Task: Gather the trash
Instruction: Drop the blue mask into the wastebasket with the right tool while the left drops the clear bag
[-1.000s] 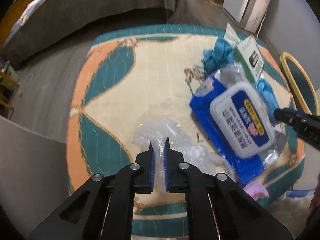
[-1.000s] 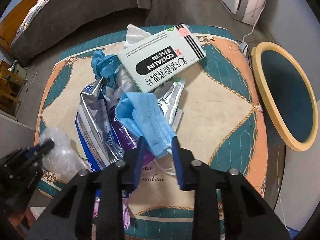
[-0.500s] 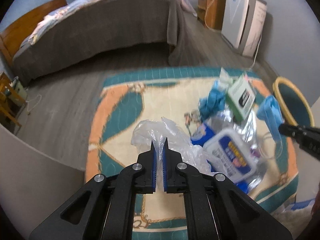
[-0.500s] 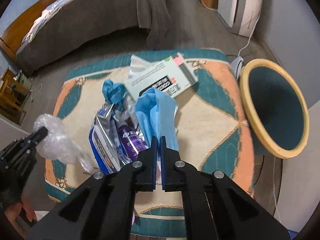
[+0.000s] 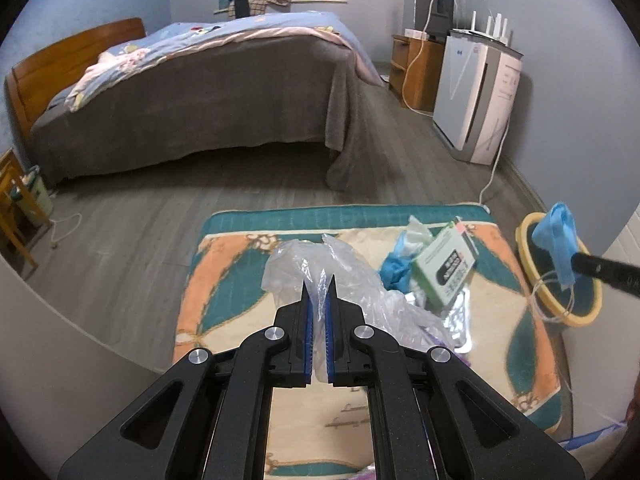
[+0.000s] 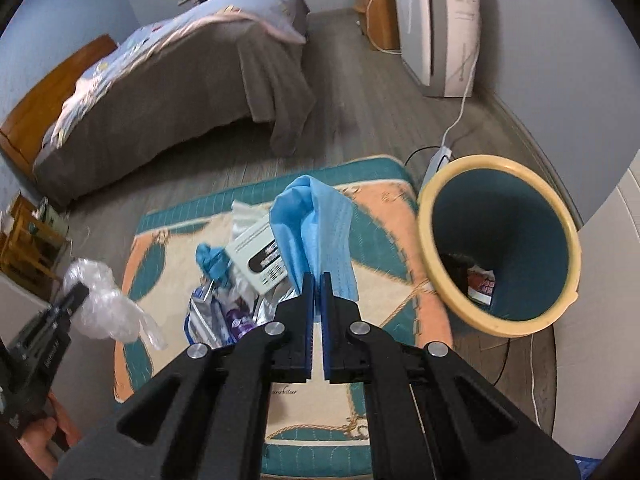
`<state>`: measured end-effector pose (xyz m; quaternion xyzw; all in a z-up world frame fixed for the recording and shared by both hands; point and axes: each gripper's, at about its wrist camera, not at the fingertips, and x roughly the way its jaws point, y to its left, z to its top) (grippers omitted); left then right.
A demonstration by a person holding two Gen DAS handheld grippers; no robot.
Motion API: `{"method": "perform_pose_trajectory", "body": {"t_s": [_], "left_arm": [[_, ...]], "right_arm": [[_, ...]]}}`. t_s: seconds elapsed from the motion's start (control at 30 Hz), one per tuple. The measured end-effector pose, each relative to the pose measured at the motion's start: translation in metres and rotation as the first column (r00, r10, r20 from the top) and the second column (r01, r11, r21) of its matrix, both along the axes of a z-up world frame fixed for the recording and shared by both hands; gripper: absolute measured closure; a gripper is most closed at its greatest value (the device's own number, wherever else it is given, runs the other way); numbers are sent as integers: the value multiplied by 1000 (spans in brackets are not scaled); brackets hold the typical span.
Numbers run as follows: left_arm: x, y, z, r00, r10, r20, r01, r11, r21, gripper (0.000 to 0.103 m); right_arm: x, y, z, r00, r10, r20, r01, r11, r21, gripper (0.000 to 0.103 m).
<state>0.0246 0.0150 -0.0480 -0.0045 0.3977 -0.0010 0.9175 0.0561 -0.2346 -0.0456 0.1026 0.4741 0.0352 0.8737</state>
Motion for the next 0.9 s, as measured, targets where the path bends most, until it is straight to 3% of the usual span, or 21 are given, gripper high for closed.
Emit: {"method": "perform_pose_trajectory", "body": {"t_s": [0.43,0.67,0.9], "left_arm": [[11,-46,-1,996,-84,0,84,996,6,97],[17,-66,1,991,-134,10,134,991,6,97],[20,-81,3,985,-175,10,174,985,7,97]], "right_arm": [[12,-57,24,999,-13,36,11,999,52,100],[20,-95,40,997,-34,72,31,999,41,100],[33,-121,35,996,-66,65,65,998,17,100]]}}
